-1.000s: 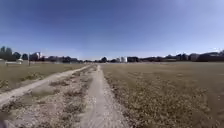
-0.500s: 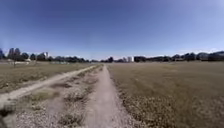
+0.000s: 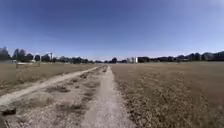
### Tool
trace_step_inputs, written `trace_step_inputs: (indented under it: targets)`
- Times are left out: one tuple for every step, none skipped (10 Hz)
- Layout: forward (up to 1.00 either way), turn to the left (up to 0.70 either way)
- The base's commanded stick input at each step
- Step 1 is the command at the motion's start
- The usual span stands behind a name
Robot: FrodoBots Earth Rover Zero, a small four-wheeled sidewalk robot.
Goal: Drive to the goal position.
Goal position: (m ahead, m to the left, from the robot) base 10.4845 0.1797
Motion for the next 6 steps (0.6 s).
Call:
trace_step_inputs:
  targets:
    - [0.70, 0.20]
    - [0.70, 0.16]
    - [0.70, 0.12]
    - [0.70, 0.09]
    - [0.70, 0.05]
    - [0.70, 0.01]
